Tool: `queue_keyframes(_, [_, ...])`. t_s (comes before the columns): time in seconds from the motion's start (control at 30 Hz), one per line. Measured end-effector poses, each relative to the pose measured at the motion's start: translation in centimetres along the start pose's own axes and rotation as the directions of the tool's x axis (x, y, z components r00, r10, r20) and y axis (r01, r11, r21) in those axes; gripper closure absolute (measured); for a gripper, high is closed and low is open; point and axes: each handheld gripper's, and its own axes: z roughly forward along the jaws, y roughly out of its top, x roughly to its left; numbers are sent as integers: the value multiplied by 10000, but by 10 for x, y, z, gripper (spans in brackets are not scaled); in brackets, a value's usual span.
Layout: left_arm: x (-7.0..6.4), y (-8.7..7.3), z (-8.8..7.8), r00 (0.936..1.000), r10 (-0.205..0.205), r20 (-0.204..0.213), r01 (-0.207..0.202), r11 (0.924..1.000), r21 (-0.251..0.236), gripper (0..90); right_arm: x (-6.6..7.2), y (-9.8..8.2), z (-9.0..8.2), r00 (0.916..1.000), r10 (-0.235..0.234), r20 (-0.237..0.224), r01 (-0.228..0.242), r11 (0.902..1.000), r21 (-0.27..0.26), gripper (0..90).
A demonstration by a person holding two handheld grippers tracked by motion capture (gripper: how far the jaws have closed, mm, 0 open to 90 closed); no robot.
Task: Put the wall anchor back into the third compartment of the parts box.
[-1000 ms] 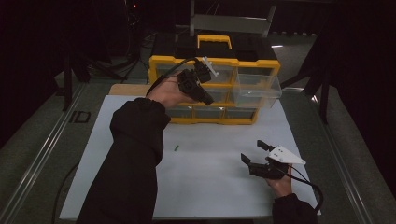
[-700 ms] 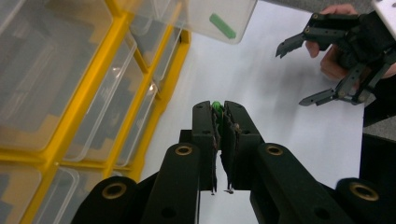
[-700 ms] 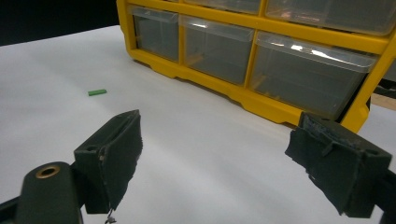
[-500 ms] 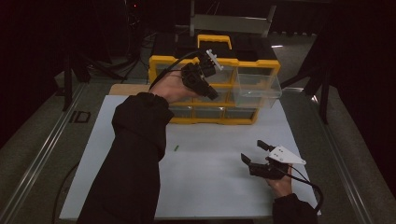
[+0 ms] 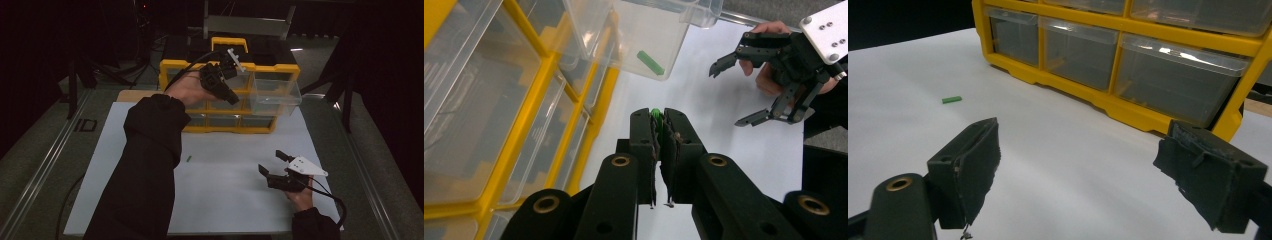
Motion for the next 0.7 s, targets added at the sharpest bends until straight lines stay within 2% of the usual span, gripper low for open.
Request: queue_keyframes(0.7, [1,29,-10,9989,452,106,-452,9990,-6,848,-3,-1,0,9999,141,13,-141,9999,-9,153])
